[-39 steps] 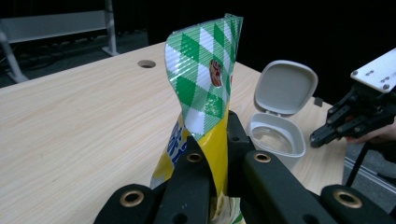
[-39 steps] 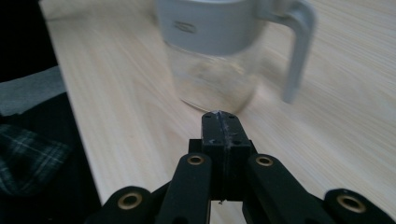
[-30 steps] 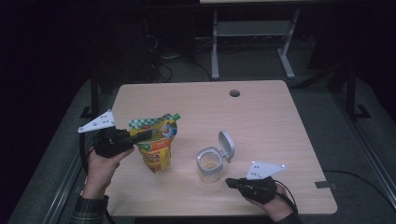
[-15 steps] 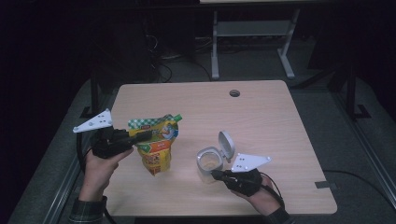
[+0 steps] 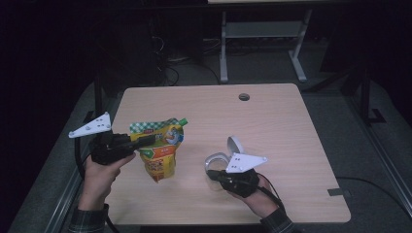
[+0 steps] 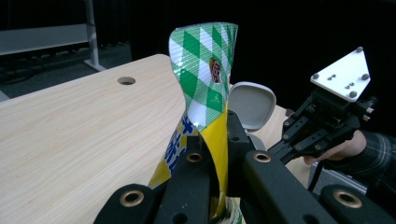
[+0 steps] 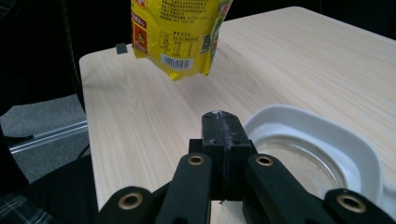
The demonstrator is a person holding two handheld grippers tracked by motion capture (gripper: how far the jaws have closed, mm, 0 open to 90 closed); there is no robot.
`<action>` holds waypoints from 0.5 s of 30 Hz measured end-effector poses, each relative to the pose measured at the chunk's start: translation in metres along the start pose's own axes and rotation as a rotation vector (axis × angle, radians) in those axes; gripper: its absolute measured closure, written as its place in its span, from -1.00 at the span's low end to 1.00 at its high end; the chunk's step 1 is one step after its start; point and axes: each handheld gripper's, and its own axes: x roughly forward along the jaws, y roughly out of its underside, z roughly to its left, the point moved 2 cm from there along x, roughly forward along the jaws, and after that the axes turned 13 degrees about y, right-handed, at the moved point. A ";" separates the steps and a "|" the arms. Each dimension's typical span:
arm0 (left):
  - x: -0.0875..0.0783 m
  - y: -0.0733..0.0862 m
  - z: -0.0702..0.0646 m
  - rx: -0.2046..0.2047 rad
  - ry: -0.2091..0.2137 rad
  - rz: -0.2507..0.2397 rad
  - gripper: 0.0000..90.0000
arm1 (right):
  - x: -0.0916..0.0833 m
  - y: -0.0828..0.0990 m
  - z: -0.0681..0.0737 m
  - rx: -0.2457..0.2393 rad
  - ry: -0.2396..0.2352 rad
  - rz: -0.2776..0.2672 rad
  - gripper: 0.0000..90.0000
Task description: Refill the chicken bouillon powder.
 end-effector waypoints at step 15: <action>-0.004 -0.006 -0.008 -0.001 0.029 -0.018 1.00 | 0.030 -0.024 0.007 -0.010 0.058 -0.013 1.00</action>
